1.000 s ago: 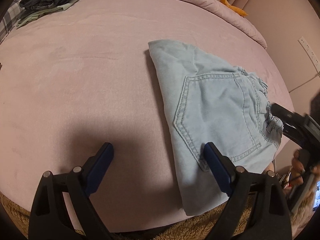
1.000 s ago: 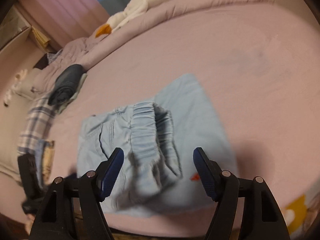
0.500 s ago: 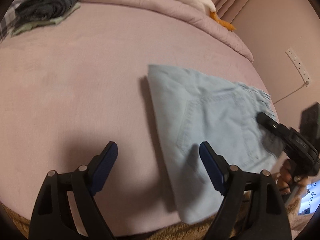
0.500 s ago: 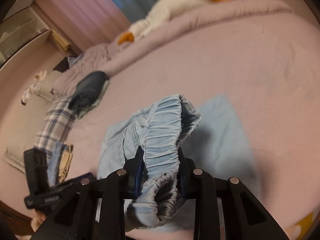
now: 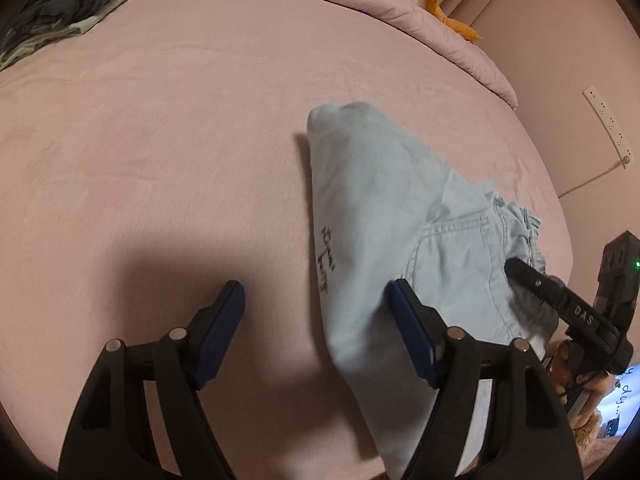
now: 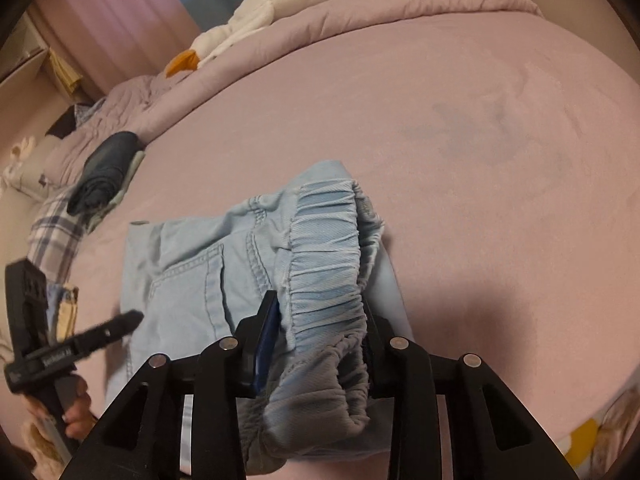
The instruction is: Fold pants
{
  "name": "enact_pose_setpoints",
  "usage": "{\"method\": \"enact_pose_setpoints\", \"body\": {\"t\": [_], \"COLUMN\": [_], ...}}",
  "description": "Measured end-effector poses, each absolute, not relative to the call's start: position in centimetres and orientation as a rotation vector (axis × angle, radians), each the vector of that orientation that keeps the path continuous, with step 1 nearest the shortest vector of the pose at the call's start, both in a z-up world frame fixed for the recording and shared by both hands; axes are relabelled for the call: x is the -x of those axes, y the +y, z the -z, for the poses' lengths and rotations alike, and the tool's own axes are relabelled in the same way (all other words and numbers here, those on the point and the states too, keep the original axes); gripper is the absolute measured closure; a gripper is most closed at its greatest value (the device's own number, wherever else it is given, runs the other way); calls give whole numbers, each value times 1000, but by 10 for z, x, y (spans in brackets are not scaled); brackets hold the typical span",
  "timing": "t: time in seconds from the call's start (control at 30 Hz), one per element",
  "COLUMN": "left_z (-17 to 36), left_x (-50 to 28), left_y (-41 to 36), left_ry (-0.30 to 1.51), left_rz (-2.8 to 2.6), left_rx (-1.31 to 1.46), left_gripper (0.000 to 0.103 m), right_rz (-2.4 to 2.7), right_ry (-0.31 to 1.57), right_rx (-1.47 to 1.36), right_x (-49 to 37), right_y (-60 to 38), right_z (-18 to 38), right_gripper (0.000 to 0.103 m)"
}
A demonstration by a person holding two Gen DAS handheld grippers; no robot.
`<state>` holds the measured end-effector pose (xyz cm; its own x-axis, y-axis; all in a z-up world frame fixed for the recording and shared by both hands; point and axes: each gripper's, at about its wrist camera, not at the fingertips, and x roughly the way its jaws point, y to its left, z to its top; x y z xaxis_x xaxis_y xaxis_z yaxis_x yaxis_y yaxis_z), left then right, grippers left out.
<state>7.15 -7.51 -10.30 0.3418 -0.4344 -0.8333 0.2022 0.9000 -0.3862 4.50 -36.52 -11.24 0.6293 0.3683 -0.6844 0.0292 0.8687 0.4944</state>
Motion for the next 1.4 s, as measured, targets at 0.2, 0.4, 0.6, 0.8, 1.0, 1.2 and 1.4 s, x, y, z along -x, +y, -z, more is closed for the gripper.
{"method": "enact_pose_setpoints", "body": {"t": [0.2, 0.4, 0.6, 0.8, 1.0, 1.2, 1.4], "left_z": [102, 101, 103, 108, 111, 110, 94], "left_x": [-52, -34, -11, 6, 12, 12, 8], "left_y": [-68, -71, -71, -76, -90, -90, -83], "left_ry": [1159, 1169, 1178, 1192, 1194, 1205, 1181], "left_rz": [434, 464, 490, 538, 563, 591, 602], "left_rx": [238, 221, 183, 153, 72, 80, 123], "left_gripper": [29, 29, 29, 29, 29, 29, 27], "right_rz": [-198, -184, -159, -140, -111, -102, -87], "right_ry": [874, 873, 882, 892, 900, 900, 901], "right_rx": [-493, -488, -473, -461, -456, -465, -464], "right_x": [-46, -37, -36, -34, -30, -22, -17], "right_y": [-366, -371, -367, -366, -365, -368, -371], "right_z": [114, 112, 108, 106, 105, 106, 105], "right_gripper": [68, 66, 62, 59, 54, 51, 50]}}
